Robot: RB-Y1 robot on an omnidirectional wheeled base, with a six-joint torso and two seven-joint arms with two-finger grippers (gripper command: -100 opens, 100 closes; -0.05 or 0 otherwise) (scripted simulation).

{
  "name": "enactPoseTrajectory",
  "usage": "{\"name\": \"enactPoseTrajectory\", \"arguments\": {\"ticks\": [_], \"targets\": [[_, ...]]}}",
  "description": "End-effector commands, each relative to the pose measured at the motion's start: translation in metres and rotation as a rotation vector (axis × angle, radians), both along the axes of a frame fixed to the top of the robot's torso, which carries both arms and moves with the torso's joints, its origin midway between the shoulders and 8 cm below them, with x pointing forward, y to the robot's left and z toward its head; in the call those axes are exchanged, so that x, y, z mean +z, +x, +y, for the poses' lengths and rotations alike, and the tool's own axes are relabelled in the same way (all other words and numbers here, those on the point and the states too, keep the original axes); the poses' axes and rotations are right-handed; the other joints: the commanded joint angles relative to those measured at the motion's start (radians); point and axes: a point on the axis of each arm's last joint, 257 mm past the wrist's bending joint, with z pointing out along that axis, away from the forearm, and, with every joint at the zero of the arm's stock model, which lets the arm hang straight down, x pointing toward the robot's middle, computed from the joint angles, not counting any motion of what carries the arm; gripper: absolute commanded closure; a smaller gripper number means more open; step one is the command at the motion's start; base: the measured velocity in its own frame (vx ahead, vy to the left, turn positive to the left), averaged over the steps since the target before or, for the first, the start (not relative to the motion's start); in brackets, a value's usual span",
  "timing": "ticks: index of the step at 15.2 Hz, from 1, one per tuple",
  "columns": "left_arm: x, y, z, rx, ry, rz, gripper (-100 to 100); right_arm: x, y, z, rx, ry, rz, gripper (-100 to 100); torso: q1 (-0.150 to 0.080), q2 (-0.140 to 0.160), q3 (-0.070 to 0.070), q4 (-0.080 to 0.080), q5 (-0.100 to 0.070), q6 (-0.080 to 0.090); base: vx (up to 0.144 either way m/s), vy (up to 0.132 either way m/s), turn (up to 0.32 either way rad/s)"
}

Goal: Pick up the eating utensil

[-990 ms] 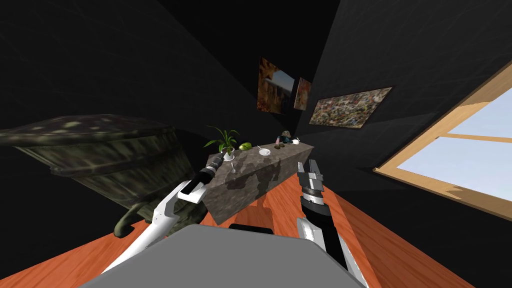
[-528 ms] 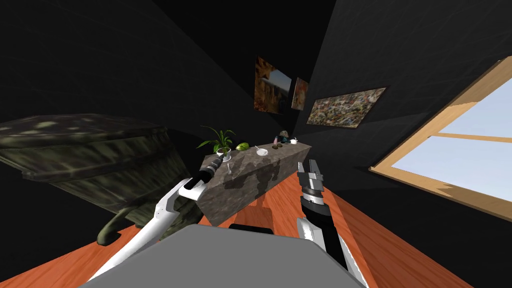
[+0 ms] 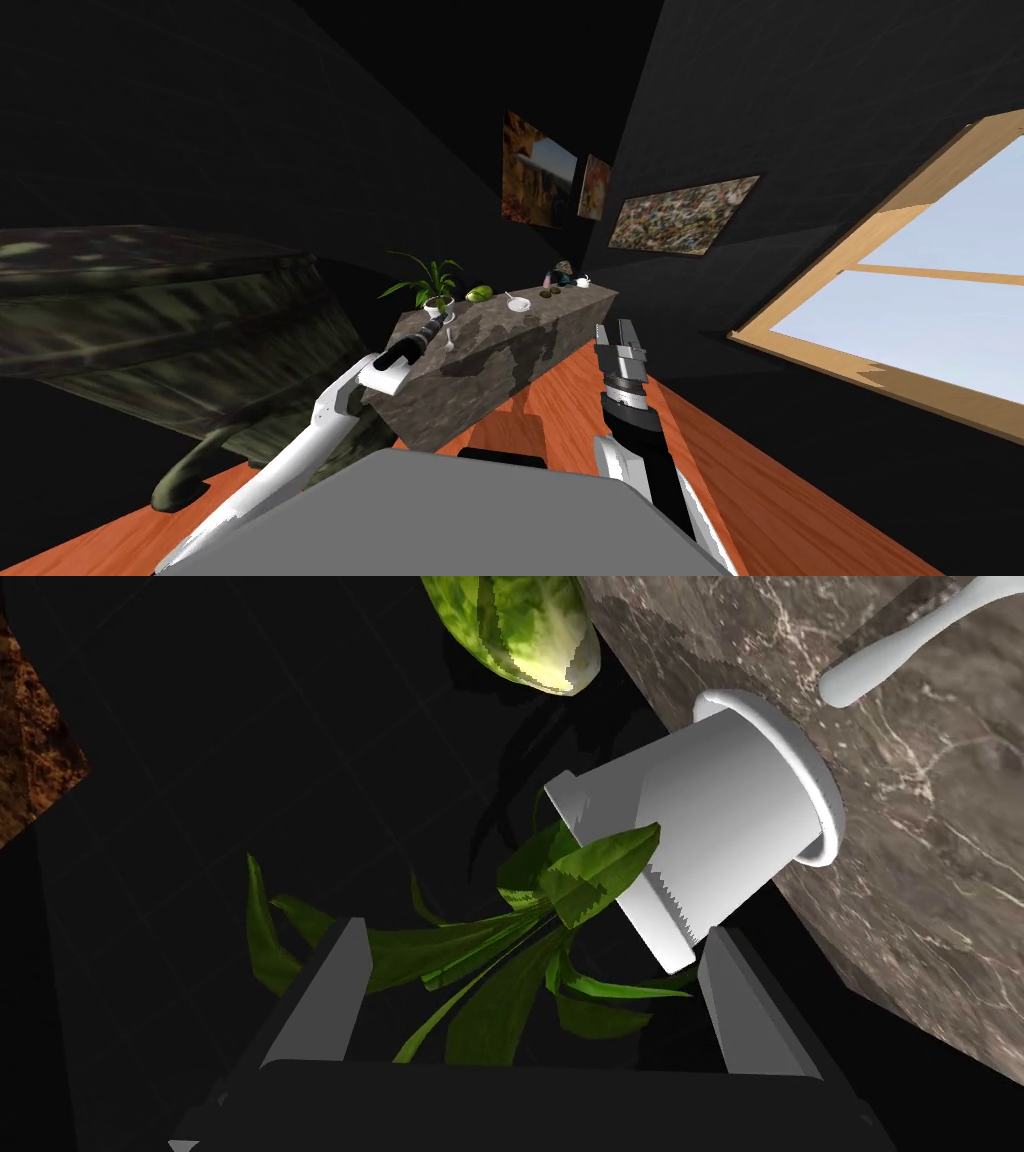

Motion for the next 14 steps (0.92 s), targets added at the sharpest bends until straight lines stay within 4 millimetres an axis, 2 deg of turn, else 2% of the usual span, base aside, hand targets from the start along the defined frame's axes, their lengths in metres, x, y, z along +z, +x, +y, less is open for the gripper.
{"name": "enactPoseTrajectory", "arguments": {"ticks": [1,2,4,5,7,8,10,11,14], "targets": [[-0.009,-0.001,0.006,0.016,0.01,0.037,-100,0.0,0.0,0.0,0.0,0.0,0.0,0,0.0,0.0,0.0,0.0,0.0,0.0,0.026,-0.056,-0.014],[-0.019,-0.001,0.017,0.031,0.036,0.076,-100,0.0,0.0,0.0,0.0,0.0,0.0,0,0.0,0.0,0.0,0.0,0.0,0.0,0.03,-0.069,-0.036],[-0.025,-0.003,0.02,0.043,0.036,0.1,-100,0.0,0.0,0.0,0.0,0.0,0.0,0,-0.001,0.0,0.0,0.0,0.0,0.0,0.028,-0.064,-0.026],[-0.034,-0.003,0.031,0.057,0.062,0.138,-100,0.0,0.0,0.0,0.0,0.0,0.0,0,0.0,0.0,0.0,0.0,0.0,0.0,0.028,-0.063,-0.036],[-0.04,-0.006,0.034,0.069,0.062,0.163,-100,0.0,0.0,0.0,0.0,0.0,0.0,0,0.0,0.0,0.0,0.0,0.0,0.0,0.025,-0.055,-0.03],[-0.05,-0.007,0.045,0.085,0.087,0.205,-100,0.0,0.0,0.0,0.0,0.0,0.0,0,0.001,0.0,0.0,0.0,0.0,0.0,0.033,-0.069,-0.042],[-0.055,-0.01,0.048,0.095,0.087,0.226,-100,0.0,0.0,0.0,0.0,0.0,0.0,0,-0.001,0.0,0.0,0.0,0.0,0.0,0.034,-0.066,-0.022],[-0.064,-0.013,0.059,0.112,0.111,0.27,-100,0.0,0.0,0.0,0.0,0.0,0.0,0,0.0,0.0,0.0,0.0,0.0,0.0,0.024,-0.056,-0.031],[-0.08,-0.02,0.074,0.142,0.134,0.343,-100,0.0,0.0,0.0,0.0,0.0,0.0,0,-0.001,0.0,0.0,0.0,0.0,0.0,0.033,-0.074,-0.048]]}}
